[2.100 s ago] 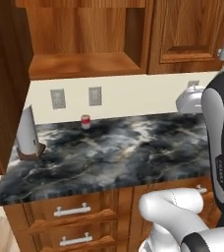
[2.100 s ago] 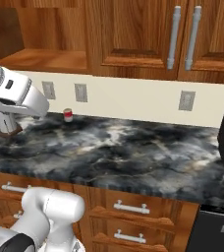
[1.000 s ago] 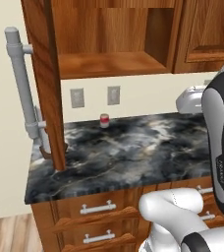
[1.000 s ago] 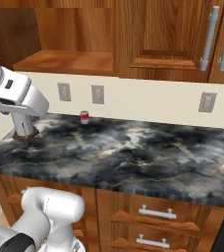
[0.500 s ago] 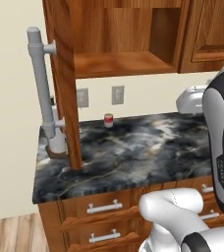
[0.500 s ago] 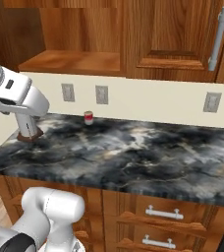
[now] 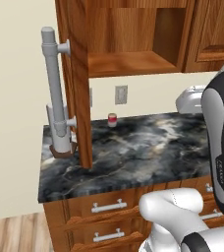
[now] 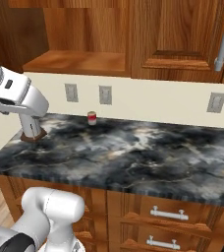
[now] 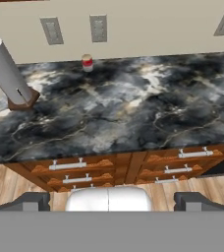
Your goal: Close all open cabinet doors.
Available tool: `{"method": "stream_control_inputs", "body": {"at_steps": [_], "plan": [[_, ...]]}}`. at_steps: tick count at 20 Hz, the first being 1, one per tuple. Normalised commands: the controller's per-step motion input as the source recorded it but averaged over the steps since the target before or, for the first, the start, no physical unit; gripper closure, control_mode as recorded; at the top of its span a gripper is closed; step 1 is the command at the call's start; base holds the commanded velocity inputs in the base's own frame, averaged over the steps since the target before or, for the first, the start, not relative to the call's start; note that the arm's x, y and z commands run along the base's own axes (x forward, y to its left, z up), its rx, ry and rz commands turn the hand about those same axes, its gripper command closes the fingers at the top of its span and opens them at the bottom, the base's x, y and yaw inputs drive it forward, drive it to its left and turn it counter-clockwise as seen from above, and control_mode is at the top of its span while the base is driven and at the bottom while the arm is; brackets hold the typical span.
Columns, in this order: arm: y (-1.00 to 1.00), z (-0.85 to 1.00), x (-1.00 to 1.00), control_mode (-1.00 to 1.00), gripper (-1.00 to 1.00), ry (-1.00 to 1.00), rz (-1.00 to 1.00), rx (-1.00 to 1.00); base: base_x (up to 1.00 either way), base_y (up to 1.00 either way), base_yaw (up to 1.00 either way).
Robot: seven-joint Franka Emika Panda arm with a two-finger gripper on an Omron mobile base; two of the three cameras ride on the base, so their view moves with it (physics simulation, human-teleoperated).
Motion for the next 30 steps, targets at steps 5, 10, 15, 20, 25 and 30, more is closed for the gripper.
{"method": "stream_control_inputs", "body": {"at_steps": [5, 10, 15, 20, 25, 30], "plan": [[0.0, 0.0, 0.0, 1.0, -1.0, 0.0, 0.0, 0.0, 0.0, 0.15, 0.0], [0.0, 0.0, 0.0, 1.0, -1.0, 0.0, 0.0, 0.0, 0.0, 0.04, 0.0], [0.0, 0.0, 0.0, 1.0, -1.0, 0.0, 0.0, 0.0, 0.0, 0.0, 0.0], [0.0, 0.0, 0.0, 1.0, -1.0, 0.0, 0.0, 0.0, 0.0, 0.0, 0.0], [0.0, 0.0, -0.04, -1.0, -1.0, -0.01, 0.0, 0.0, 0.0, 0.0, 0.0], [0.0, 0.06, -0.33, -1.0, -1.0, -0.15, 0.0, 0.01, 0.0, 0.0, 0.0]]}}
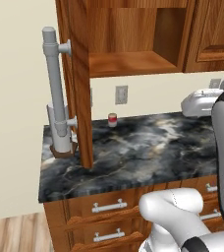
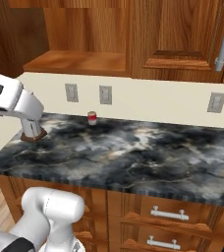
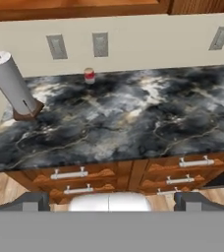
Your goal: Close all open cabinet doors.
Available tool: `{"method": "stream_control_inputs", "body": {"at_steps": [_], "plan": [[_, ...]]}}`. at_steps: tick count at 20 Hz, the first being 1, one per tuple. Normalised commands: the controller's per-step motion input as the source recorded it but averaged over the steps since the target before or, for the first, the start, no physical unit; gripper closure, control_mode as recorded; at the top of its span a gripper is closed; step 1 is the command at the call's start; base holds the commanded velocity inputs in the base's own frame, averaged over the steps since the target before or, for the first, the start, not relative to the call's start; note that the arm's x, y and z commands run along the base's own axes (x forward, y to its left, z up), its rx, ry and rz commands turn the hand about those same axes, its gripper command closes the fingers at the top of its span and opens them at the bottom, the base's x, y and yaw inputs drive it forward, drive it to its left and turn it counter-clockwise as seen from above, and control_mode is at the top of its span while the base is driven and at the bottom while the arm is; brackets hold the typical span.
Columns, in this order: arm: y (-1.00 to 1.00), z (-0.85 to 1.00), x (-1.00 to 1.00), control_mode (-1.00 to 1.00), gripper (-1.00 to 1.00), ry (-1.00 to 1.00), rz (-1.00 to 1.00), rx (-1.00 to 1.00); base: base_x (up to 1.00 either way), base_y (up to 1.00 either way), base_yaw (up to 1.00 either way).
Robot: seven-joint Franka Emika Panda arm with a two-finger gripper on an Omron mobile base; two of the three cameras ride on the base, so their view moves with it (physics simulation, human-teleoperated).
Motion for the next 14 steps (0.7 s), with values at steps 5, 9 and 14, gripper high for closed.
{"method": "stream_control_inputs", "body": {"at_steps": [5, 9, 14], "plan": [[0.0, 0.0, -0.25, -1.0, -1.0, -0.17, 0.0, 0.05, 0.0, 0.0, 0.0], [0.0, -0.06, 0.0, -1.0, -1.0, -0.29, 0.0, 0.01, 0.0, 0.0, 0.0], [0.0, 0.04, 0.04, -1.0, -1.0, -0.26, 0.0, 0.0, 0.0, 0.0, 0.0]]}}
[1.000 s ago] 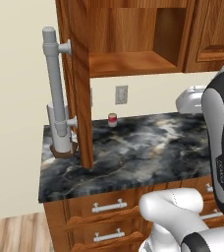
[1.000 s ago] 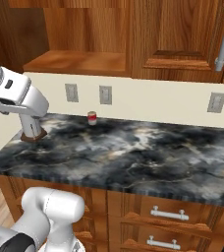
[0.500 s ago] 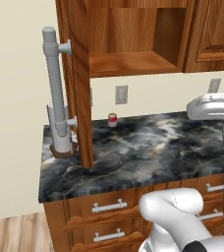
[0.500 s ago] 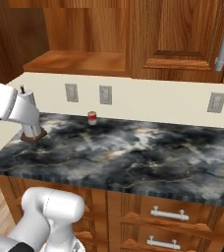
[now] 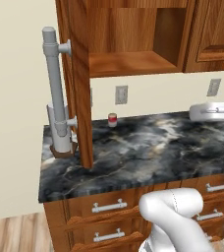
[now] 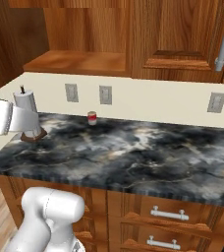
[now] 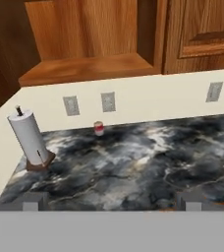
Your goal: Close all open cabinet doors.
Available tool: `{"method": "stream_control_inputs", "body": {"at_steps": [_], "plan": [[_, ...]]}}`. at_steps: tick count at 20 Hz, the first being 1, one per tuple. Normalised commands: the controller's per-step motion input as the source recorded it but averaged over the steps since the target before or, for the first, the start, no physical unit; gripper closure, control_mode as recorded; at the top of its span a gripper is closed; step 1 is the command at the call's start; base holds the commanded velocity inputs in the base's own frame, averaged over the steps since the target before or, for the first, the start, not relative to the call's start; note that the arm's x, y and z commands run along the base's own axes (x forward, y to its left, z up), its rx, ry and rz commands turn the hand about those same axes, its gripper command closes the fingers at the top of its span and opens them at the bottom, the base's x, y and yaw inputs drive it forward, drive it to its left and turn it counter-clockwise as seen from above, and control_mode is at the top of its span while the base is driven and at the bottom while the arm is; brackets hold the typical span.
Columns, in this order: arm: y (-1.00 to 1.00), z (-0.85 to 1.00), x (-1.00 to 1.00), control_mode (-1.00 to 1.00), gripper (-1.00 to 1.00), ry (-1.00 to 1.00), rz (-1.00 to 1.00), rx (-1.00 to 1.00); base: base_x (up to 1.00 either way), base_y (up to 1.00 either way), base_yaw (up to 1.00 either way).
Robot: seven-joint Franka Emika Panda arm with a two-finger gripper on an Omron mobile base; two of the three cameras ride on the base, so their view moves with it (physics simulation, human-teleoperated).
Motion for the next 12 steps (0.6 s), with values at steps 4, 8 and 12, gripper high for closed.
{"method": "stream_control_inputs", "body": {"at_steps": [4, 8, 12], "plan": [[0.11, 0.22, -0.11, -1.0, -1.0, -0.22, -0.03, 0.0, 0.0, 0.0, 0.0], [0.48, 0.31, -0.37, -1.0, -1.0, -0.09, 0.0, 0.0, 0.0, 0.0, 0.0], [0.45, 0.36, -0.41, -1.0, -1.0, -0.13, 0.0, 0.0, 0.0, 0.0, 0.0]]}}
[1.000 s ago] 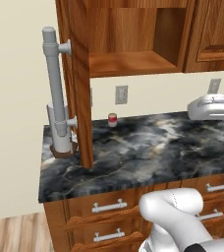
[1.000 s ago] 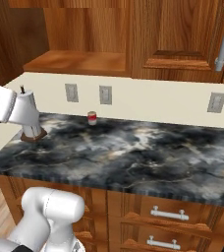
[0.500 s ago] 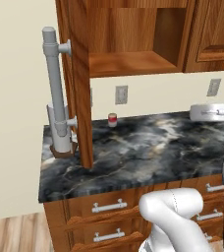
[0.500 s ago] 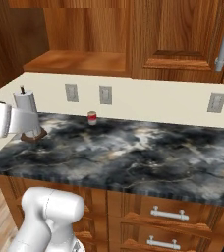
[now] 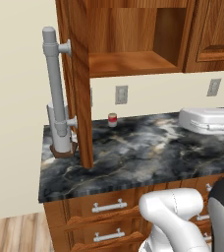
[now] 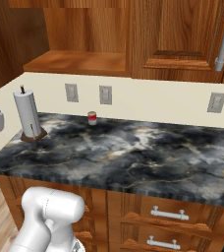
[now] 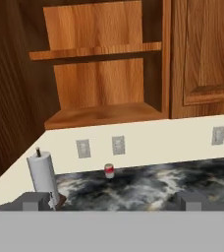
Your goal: Close all open cabinet doors.
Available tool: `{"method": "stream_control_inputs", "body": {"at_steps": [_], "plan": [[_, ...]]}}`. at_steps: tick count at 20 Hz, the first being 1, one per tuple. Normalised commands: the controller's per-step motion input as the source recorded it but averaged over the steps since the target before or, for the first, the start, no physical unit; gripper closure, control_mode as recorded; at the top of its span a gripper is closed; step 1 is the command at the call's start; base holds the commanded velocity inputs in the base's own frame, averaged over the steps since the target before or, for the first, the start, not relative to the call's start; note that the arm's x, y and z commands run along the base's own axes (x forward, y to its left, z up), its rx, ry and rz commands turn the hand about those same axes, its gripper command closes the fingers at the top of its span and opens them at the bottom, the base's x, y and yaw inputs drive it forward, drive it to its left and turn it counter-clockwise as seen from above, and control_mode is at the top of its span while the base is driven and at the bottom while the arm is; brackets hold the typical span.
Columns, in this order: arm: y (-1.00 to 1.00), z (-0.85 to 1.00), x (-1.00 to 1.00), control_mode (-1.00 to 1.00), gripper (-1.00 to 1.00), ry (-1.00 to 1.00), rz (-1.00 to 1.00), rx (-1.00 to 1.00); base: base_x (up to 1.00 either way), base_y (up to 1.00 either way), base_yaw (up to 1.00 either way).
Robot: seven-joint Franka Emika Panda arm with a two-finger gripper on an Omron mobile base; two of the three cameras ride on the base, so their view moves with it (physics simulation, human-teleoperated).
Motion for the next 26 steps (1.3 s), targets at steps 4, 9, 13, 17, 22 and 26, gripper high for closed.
{"method": "stream_control_inputs", "body": {"at_steps": [4, 9, 13, 17, 22, 26], "plan": [[0.35, 0.36, -0.46, -1.0, -1.0, -0.19, 0.0, 0.0, 0.0, 0.0, 0.0], [0.22, 0.38, -0.52, -1.0, -1.0, -0.19, 0.0, 0.0, 0.0, 0.0, 0.0], [0.22, 0.07, -0.25, -1.0, -1.0, -0.01, 0.0, 0.0, 0.0, 0.0, 0.0], [0.12, 0.0, -0.09, -1.0, -1.0, -0.01, 0.0, 0.0, 0.0, 0.0, 0.0], [0.06, 0.0, 0.0, -1.0, -1.0, 0.0, 0.0, 0.0, 0.0, 0.0, 0.0], [0.13, 0.0, 0.0, -1.0, -1.0, 0.0, 0.0, 0.0, 0.0, 0.0, 0.0]]}}
